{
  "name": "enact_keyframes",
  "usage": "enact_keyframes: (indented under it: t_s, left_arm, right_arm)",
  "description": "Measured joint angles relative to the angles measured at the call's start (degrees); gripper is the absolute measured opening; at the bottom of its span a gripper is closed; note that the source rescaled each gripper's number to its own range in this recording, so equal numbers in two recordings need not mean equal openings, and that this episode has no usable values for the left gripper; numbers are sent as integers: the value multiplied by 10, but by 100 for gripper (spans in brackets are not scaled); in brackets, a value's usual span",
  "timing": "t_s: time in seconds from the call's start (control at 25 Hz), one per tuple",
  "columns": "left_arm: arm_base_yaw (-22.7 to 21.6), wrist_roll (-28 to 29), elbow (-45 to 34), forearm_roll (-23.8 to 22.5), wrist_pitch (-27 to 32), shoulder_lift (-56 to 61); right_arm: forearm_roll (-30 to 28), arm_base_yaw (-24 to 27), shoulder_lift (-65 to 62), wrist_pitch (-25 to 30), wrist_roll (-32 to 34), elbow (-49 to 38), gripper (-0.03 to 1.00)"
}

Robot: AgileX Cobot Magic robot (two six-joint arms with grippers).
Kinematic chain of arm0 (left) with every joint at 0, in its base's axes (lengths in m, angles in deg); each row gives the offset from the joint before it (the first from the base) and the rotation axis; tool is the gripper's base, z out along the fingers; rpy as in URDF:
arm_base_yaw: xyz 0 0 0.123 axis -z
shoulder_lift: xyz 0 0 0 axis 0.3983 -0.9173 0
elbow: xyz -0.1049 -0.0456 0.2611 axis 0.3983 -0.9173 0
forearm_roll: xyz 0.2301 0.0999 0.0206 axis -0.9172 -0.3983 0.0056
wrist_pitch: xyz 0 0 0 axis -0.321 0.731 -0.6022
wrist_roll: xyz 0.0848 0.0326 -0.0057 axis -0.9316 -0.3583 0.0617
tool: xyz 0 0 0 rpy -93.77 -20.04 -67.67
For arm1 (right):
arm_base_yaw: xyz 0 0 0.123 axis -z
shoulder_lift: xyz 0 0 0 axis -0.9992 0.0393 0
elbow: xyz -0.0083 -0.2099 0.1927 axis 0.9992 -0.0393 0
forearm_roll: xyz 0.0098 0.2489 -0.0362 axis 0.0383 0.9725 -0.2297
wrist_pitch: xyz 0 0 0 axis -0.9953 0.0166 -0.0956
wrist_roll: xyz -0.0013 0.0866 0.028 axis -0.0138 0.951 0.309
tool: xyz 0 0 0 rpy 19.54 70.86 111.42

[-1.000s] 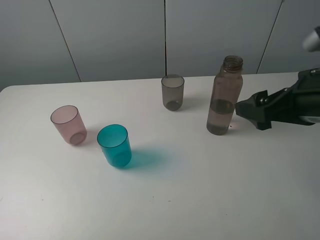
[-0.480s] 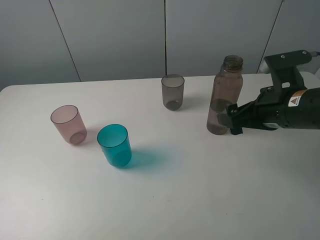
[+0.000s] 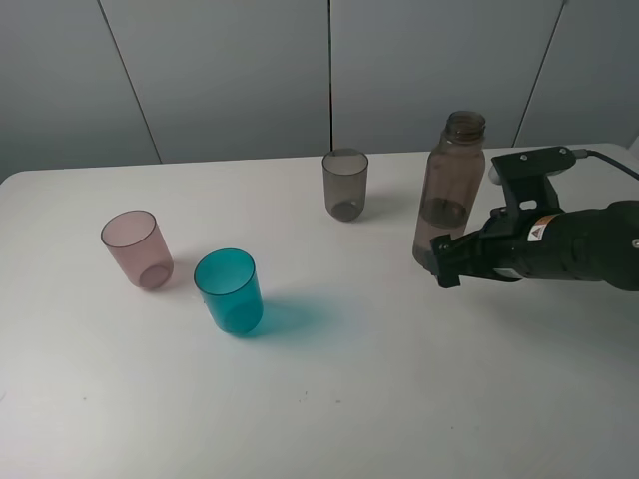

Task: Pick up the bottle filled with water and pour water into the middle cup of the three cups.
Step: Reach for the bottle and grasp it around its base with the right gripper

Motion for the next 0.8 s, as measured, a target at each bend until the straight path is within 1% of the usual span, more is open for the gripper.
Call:
enact_keyframes:
  t_s: [0.2,0.24,0.4,0.44,0.8]
  left_arm:
    - [0,0,0,0,0,0]
    - [0,0,0,0,0,0]
    - [0,0,0,0,0,0]
    - [0,0,0,0,0,0]
    - [0,0,0,0,0,0]
  right_arm:
    - [0,0,13,-68,0,-19,100]
    - [0,0,13,-87,0,-27,100]
    - [3,0,17,-193,0,-62,100]
    - [3,0,21,-209,0,-67,100]
    - [4,0,109,-322,0,-74,100]
